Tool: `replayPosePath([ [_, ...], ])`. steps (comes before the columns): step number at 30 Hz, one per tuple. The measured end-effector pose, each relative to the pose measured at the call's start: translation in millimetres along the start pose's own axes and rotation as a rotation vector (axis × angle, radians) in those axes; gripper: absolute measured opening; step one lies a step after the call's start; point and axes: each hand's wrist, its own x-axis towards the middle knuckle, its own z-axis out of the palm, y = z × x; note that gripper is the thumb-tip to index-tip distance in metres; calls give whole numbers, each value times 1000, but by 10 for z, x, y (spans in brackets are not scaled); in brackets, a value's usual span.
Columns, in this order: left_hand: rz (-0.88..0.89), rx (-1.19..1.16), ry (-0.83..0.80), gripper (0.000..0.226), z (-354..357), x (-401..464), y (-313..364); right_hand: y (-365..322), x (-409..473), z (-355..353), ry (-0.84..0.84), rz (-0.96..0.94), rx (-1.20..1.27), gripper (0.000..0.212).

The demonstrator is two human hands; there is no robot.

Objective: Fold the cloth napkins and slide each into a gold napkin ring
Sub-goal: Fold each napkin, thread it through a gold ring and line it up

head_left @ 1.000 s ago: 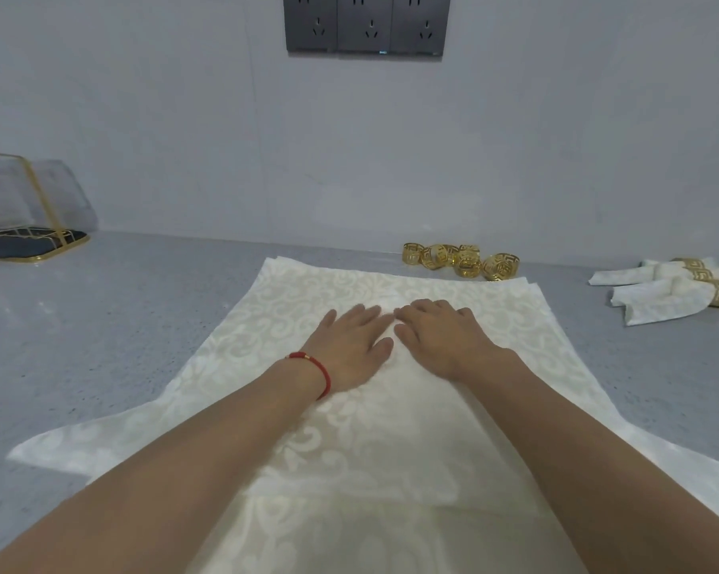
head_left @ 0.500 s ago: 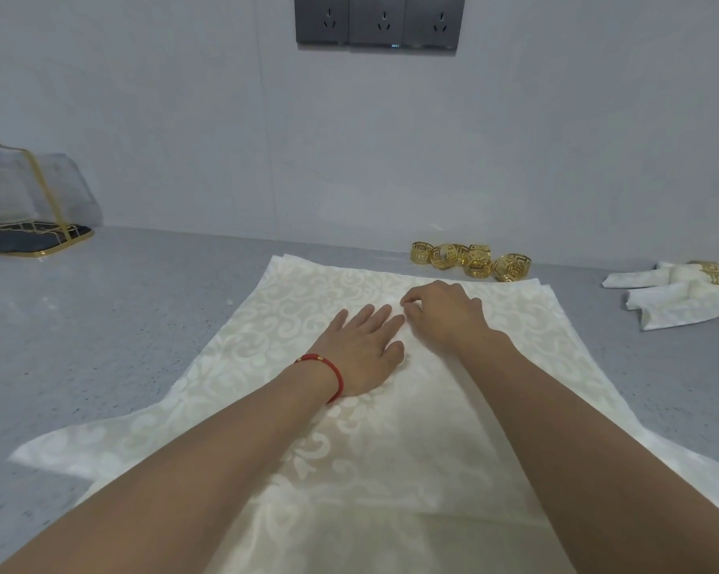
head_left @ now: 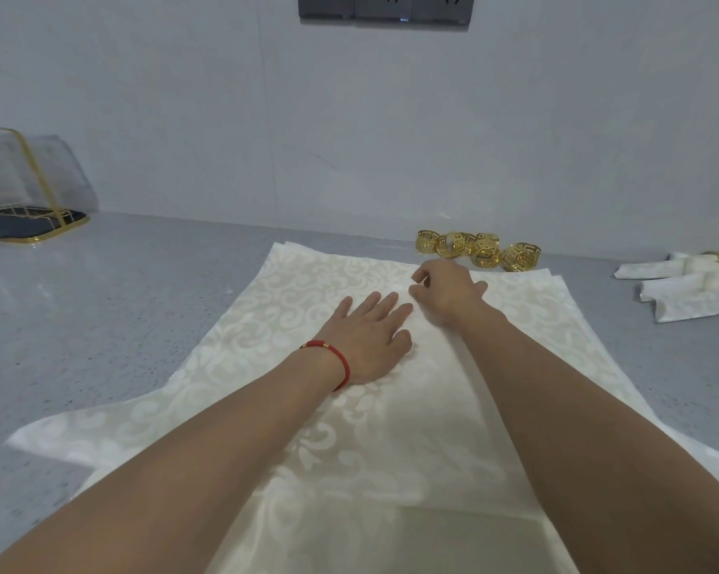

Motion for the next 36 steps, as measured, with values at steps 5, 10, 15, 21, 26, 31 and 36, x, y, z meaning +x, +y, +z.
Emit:
replayPosePath([
  [5, -15, -73, -12, 52, -181, 2, 60, -8, -8, 25, 68, -63, 85, 13],
  [10, -203, -350, -38, 30, -547, 57, 60, 100, -80, -5, 80, -240, 188, 20],
  [15, -242, -315, 199, 21, -510, 351, -35, 166, -177, -20, 53, -262, 165, 31],
  [21, -248, -59, 322, 21, -448, 520, 64, 203, -271, -35, 63, -296, 220, 32],
  [26, -288, -22, 272, 27, -475, 566, 135, 215, -265, -27, 106, -162, 389, 31],
  [31, -253, -77, 268, 17, -445, 616, 83, 246, -172, 25, 63, -161, 308, 14],
  [36, -164, 17, 262, 19, -443, 570, 75, 185, -212, -15, 98, -271, 166, 11],
])
